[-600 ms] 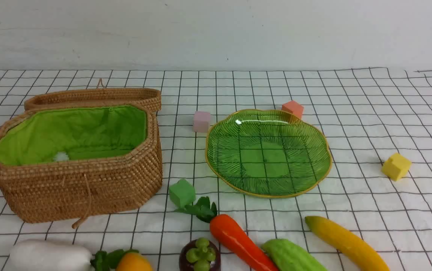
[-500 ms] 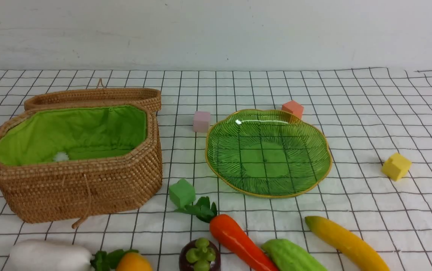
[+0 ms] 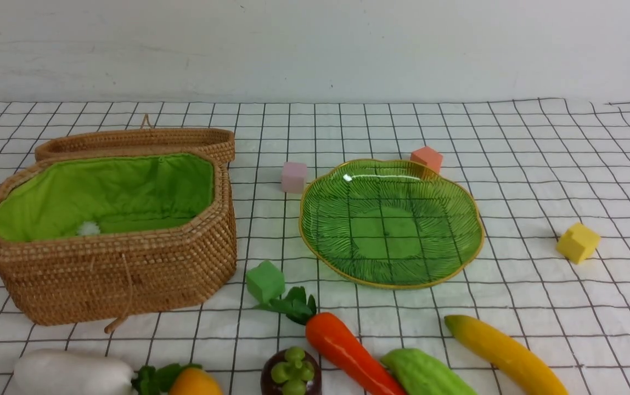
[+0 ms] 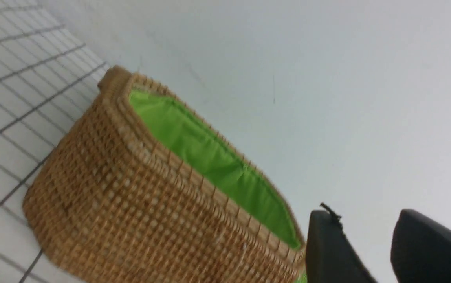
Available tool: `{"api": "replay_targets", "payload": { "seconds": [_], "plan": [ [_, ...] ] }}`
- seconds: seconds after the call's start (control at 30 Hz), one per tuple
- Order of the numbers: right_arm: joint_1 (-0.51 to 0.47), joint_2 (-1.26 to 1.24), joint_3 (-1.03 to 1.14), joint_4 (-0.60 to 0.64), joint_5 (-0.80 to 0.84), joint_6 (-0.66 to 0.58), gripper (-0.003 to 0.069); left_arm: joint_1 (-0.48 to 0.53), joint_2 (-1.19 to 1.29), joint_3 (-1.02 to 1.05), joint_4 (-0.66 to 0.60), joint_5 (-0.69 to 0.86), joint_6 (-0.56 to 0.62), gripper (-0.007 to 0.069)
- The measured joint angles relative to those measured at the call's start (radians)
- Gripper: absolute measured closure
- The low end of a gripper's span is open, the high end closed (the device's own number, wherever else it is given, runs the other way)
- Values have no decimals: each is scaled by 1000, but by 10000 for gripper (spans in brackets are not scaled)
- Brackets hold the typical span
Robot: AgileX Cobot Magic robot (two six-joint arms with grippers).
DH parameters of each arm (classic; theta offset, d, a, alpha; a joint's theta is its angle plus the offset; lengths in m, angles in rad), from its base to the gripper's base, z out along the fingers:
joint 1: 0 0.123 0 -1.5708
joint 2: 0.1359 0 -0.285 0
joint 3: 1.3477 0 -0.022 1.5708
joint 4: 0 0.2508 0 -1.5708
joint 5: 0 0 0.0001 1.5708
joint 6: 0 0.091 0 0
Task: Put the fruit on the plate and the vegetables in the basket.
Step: Take a daikon with your left arm and place it on the basket on the left.
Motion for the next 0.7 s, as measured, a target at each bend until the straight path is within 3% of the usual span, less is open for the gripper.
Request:
{"api": "replay_targets", "payload": {
  "seconds": [0.1,0.3,0.53,0.7],
  "plan": [
    [0,0,0,0,0,0,421,0,0,-3,-13,-75,-8,386],
    [0,0,0,0,0,0,421,0,7,-196,71,71,86,386],
    [0,0,0,0,0,0,421,0,317,-626,108,387,211,386],
    [0,0,0,0,0,0,421,0,568,-697,181,695,233,386]
  ]
}}
